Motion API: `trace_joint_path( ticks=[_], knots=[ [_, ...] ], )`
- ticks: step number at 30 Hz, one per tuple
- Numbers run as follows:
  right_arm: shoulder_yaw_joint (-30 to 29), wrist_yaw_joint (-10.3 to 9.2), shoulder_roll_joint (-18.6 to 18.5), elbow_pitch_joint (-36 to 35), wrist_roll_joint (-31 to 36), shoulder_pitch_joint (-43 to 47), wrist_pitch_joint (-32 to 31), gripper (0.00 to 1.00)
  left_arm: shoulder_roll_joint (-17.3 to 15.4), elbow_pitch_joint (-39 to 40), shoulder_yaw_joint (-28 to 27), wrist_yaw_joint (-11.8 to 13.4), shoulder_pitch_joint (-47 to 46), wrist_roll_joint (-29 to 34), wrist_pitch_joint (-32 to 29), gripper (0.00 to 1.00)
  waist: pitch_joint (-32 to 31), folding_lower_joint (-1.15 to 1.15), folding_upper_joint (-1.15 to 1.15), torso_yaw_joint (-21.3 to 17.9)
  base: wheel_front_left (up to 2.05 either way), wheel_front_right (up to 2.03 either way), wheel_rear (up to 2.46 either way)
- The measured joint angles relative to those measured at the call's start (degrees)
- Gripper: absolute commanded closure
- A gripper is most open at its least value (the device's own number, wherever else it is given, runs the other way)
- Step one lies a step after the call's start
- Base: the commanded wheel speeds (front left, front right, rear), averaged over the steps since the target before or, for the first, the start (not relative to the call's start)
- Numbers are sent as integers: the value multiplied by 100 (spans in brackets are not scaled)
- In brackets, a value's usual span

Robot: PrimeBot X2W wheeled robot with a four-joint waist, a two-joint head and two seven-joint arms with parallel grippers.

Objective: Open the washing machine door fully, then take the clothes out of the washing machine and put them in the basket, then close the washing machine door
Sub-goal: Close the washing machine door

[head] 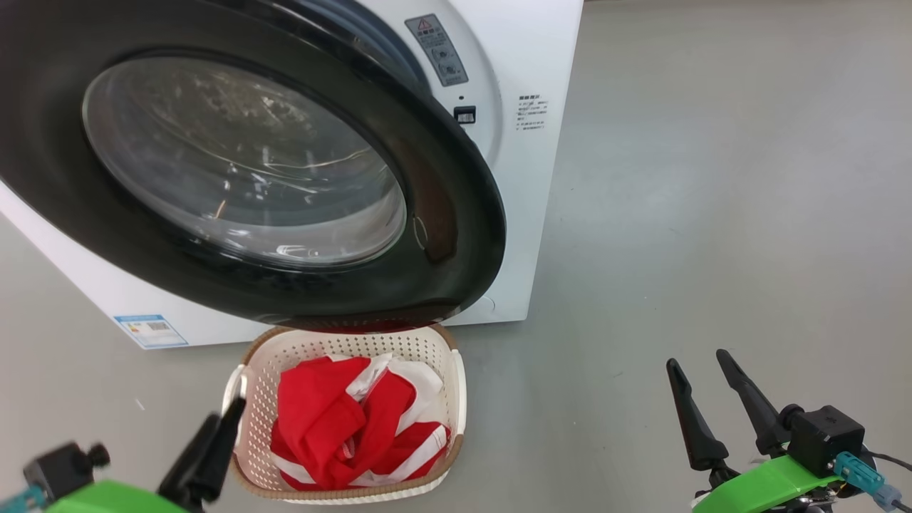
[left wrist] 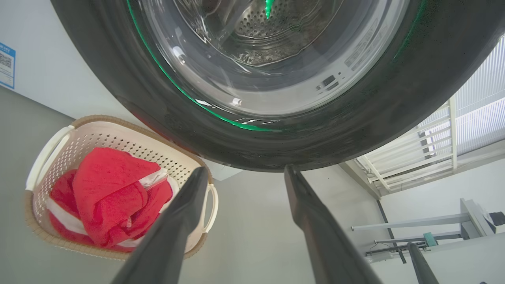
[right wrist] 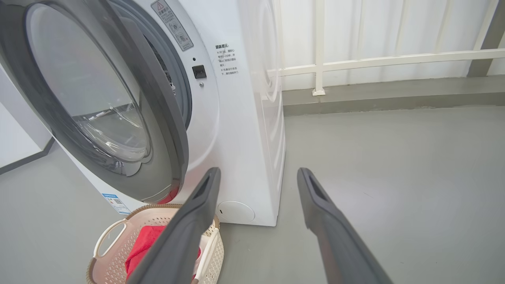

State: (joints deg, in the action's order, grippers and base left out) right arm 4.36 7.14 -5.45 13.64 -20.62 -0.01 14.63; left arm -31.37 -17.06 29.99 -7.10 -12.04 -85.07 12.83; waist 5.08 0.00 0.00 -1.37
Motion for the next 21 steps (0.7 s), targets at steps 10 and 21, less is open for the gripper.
trace_joint_path(
  ticks=[10,21],
  knots=[
    [-22,0,0,43,-14,177,0,0,402,-525,-75,0,473,728,146,0,-147,0,0,-45,0,0,0],
    [-177,0,-20,34,-14,247,0,0,1202,-630,-1637,-4,1046,3005,147,0,-254,0,0,-108,0,0,0]
  ],
)
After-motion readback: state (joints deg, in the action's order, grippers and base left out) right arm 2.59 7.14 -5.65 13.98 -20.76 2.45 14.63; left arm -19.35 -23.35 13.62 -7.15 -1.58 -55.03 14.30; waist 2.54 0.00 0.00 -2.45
